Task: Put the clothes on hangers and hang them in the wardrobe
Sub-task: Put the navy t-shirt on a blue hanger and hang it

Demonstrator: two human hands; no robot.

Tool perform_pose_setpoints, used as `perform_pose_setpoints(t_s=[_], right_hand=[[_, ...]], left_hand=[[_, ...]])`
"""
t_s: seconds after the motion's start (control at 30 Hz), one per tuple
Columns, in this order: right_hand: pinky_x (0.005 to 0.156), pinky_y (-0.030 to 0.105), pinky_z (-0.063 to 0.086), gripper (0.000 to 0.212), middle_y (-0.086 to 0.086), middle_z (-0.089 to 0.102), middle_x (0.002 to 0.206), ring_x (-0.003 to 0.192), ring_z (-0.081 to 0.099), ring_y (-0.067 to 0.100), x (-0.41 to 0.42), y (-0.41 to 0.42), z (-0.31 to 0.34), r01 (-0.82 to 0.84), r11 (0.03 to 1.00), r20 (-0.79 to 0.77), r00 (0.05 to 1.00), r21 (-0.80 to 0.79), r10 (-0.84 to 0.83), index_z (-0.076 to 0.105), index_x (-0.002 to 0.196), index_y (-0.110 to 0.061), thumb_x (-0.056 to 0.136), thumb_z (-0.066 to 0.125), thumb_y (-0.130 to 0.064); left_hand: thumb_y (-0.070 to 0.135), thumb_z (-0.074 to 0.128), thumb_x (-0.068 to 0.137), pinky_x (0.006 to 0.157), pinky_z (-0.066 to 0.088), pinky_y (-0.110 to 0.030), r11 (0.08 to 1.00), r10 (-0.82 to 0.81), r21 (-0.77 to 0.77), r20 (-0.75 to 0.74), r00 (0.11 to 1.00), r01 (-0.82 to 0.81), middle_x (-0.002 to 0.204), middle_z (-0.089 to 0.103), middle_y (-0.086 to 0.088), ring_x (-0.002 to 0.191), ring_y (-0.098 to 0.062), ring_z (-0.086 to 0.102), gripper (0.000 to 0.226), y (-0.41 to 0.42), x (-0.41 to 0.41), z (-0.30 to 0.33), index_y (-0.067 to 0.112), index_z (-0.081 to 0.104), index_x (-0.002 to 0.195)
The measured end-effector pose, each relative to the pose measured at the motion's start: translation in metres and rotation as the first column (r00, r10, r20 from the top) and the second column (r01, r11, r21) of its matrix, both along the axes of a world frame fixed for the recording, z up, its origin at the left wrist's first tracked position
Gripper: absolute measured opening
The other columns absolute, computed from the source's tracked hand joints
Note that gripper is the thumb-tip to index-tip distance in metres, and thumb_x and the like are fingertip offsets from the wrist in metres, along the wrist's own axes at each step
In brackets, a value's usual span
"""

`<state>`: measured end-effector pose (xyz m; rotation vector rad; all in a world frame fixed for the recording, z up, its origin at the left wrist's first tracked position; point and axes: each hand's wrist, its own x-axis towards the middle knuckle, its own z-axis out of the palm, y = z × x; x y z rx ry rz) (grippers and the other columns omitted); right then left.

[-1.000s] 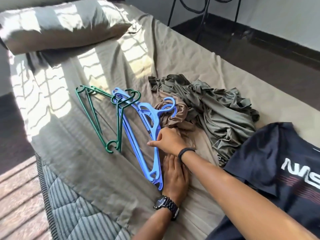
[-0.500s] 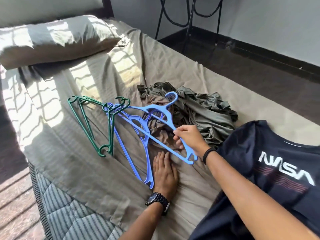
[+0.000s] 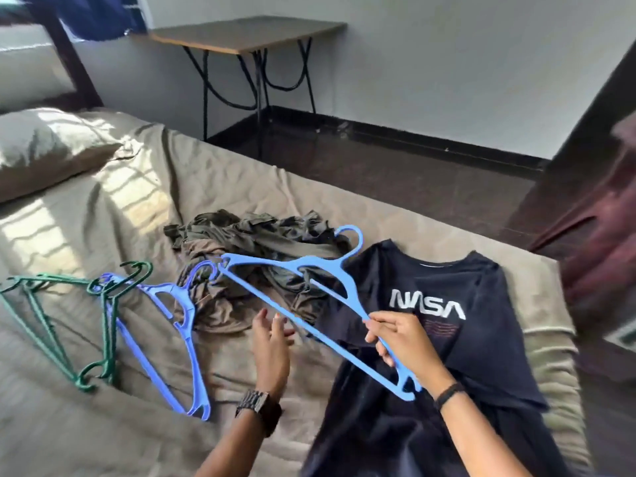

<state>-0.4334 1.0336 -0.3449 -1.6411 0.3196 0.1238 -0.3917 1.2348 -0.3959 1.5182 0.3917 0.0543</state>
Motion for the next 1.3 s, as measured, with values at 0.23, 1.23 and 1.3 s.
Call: perform_pose_setpoints(t_s=[0.23,1.23,1.3], right_hand=[[0.046,0.022,0.045,0.015,0.013,0.067,0.088,0.058,0.058,0.013,-0.016,-0.081,0.014,0.066,0.992,0.019,0.998,-0.109,-0.064,0.059,0.108,-0.005,0.095,0.051,-0.002],[0.076,0.033,0.052,0.021,0.000,0.074,0.097,0.089,0.067,0.021,-0.025,-0.254,0.017,0.462,0.609,0.242,0.879,-0.645,-0.410,0.074,0.107,-0.016,0.087,0.067,-0.017],[0.078,0.031,0.051,0.022,-0.002,0.074,0.097,0.091,0.067,0.018,-0.025,-0.260,0.023,0.433,0.617,0.236,0.896,-0.657,-0.377,0.073,0.109,-0.017,0.088,0.067,-0.018]], left_hand=[[-0.006,0.040,0.097,0.048,0.055,-0.026,0.908,-0.297,-0.323,-0.045,0.954,0.267,0.077,0.060,-0.013,0.048,-0.013,0.062,0.011,-0.091,0.012,0.035,0.003,0.047,0.098],[0.004,0.041,0.091,0.085,0.044,-0.040,0.335,-0.625,0.805,-0.199,0.755,0.490,0.113,0.054,-0.022,0.103,-0.041,0.057,0.032,-0.235,0.191,-0.002,0.009,0.056,0.119],[0.002,0.043,0.090,0.084,0.044,-0.039,0.314,-0.644,0.816,-0.193,0.740,0.486,0.111,0.054,-0.020,0.102,-0.040,0.058,0.033,-0.233,0.191,-0.002,0.010,0.058,0.118]])
